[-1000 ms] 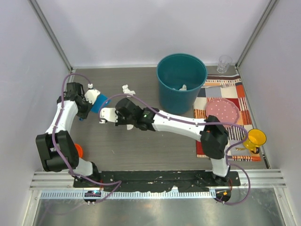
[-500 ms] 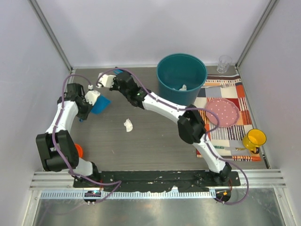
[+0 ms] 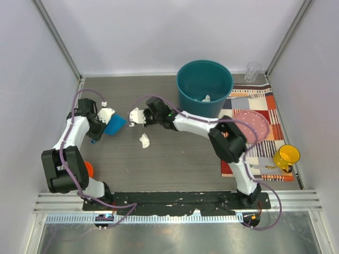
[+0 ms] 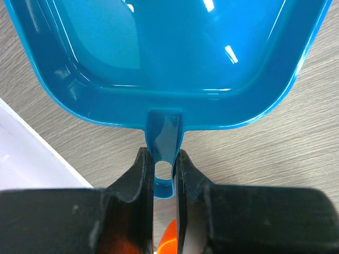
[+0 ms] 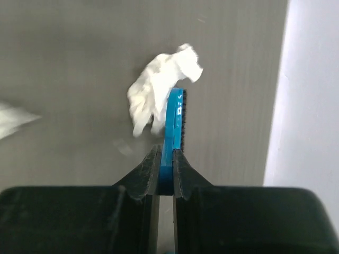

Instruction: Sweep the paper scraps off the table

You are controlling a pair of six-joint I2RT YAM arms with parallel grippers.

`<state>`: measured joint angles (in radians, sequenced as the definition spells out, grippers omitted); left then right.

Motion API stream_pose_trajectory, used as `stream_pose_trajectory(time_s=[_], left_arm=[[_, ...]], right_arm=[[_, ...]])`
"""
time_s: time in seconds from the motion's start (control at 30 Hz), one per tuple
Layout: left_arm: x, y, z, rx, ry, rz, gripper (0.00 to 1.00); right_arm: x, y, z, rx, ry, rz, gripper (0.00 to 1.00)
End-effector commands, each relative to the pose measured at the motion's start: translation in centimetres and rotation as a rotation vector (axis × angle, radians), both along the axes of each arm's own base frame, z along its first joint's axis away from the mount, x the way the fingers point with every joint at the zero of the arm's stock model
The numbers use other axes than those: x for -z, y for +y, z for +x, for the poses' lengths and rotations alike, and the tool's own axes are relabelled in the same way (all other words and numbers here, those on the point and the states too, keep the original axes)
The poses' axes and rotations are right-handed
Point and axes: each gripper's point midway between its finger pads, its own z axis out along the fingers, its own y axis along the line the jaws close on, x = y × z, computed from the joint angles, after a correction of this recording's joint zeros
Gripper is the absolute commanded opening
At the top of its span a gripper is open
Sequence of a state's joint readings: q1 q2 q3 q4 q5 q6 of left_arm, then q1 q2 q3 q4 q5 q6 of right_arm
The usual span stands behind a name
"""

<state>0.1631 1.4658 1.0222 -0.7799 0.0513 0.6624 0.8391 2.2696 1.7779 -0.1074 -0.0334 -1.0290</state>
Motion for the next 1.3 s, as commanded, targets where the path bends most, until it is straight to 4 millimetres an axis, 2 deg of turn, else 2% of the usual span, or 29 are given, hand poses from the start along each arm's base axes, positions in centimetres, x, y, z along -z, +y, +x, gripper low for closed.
stream_pose_trajectory(time_s=[0.0, 0.03, 0.1, 0.13, 0.17, 0.2, 0.23, 0.27, 0.3, 0.37, 0.43, 0.47, 0.53, 0.57, 0.63, 0.67, 0.7, 0.73, 0.77, 0.8, 0.9, 0.93, 1.0, 1.07, 1.1, 1.13, 1.2, 1.23, 1.27], left_arm=[[-1.5, -0.8, 0.3, 0.012, -0.05, -0.038, 0.0], [-1.5, -0.8, 0.3, 0.016, -0.051, -0.039, 0.0], [-1.6, -0.9, 0.3, 0.019, -0.053, -0.044, 0.0], [-1.6, -1.1, 0.2, 0.024, -0.049, -0.053, 0.0], [-1.7, -1.2, 0.2, 0.034, -0.049, -0.058, 0.0], [-1.6, -1.3, 0.2, 0.038, -0.046, -0.062, 0.0], [-1.6, -1.3, 0.2, 0.042, -0.046, -0.058, 0.0], [-1.8, -1.1, 0.5, 0.057, -0.053, -0.046, 0.0], [-1.7, -1.0, 0.7, 0.065, -0.046, -0.034, 0.0], [-2.0, -0.3, 1.0, 0.115, -0.037, 0.006, 0.0], [-1.7, 0.4, 1.0, 0.164, -0.003, 0.048, 0.0], [-2.0, 1.3, 1.2, 0.179, 0.007, 0.101, 0.0], [-1.6, 2.9, 1.6, 0.26, 0.055, 0.192, 0.0], [-2.0, 3.8, 2.0, 0.282, 0.069, 0.242, 0.0], [-1.5, 5.1, 2.3, 0.349, 0.129, 0.287, 0.0], [-2.0, 5.7, 3.1, 0.365, 0.13, 0.306, 0.0], [-2.1, 6.1, 3.0, 0.387, 0.159, 0.321, 0.0], [-1.8, 6.3, 3.2, 0.473, 0.19, 0.335, 0.0], [-1.9, 6.3, 3.4, 0.511, 0.196, 0.343, 0.0], [-1.8, 6.3, 3.4, 0.552, 0.207, 0.357, 0.0], [-1.5, 5.9, 4.1, 0.666, 0.221, 0.442, 0.0], [-1.5, 5.6, 4.2, 0.697, 0.243, 0.489, 0.0], [-0.6, 5.0, 4.4, 0.755, 0.266, 0.512, 0.0], [-0.2, 3.9, 4.7, 0.795, 0.28, 0.518, 0.0], [0.4, 3.4, 4.7, 0.813, 0.302, 0.506, 0.0], [0.6, 2.9, 4.7, 0.826, 0.31, 0.5, 0.0], [1.2, 2.7, 4.9, 0.828, 0.325, 0.484, 0.0], [1.3, 1.6, 5.2, 0.858, 0.319, 0.483, 0.0], [1.5, 1.4, 5.4, 0.864, 0.312, 0.476, 0.0]], right_arm=[[-4.4, -1.2, -10.1, -0.198, 0.048, 0.037, 0.01], [-4.2, -1.1, -12.0, -0.224, 0.045, 0.022, 0.01], [-4.8, -3.0, -14.4, -0.198, 0.037, 0.025, 0.01], [-5.6, -3.3, -15.0, -0.185, 0.032, 0.048, 0.01], [-5.5, -3.9, -15.8, -0.144, 0.052, 0.066, 0.01], [-6.5, -4.2, -15.9, -0.118, 0.035, 0.086, 0.01], [-8.9, -4.4, -16.1, -0.104, 0.005, 0.135, 0.01], [-9.8, -4.7, -16.2, -0.063, -0.018, 0.15, 0.01], [-11.5, -5.1, -15.8, -0.004, -0.038, 0.194, 0.01], [-14.9, -5.4, -16.8, 0.0, -0.038, 0.262, 0.01], [-15.4, -5.0, -19.1, -0.069, 0.029, 0.278, 0.01], [-16.3, -5.4, -20.0, -0.085, 0.041, 0.303, 0.01], [-15.8, -4.5, -22.9, -0.158, 0.155, 0.331, 0.01], [-15.9, -4.4, -23.7, -0.173, 0.185, 0.339, 0.01], [-14.1, -4.1, -26.7, -0.26, 0.252, 0.311, 0.01], [-13.4, -4.1, -27.4, -0.29, 0.255, 0.296, 0.01], [-11.7, -4.6, -28.0, -0.298, 0.283, 0.257, 0.01], [-11.0, -4.9, -28.3, -0.314, 0.299, 0.228, 0.01], [-10.4, -5.0, -28.6, -0.353, 0.286, 0.186, 0.01], [-8.6, -5.3, -28.8, -0.358, 0.309, 0.117, 0.01], [-7.4, -5.1, -28.0, -0.348, 0.296, 0.054, 0.01], [-6.4, -4.9, -27.6, -0.343, 0.29, 0.027, 0.01], [-6.0, -4.5, -26.1, -0.332, 0.217, -0.006, 0.01], [-4.6, -4.4, -24.9, -0.321, 0.182, -0.066, 0.01], [-4.3, -4.6, -23.6, -0.293, 0.159, -0.087, 0.01], [-3.0, -4.5, -23.0, -0.275, 0.168, -0.115, 0.01], [-3.4, -4.0, -21.3, -0.234, 0.152, -0.088, 0.01], [-3.5, -4.0, -20.3, -0.189, 0.128, -0.078, 0.01], [-3.7, -3.7, -20.0, -0.18, 0.117, -0.059, 0.01]])
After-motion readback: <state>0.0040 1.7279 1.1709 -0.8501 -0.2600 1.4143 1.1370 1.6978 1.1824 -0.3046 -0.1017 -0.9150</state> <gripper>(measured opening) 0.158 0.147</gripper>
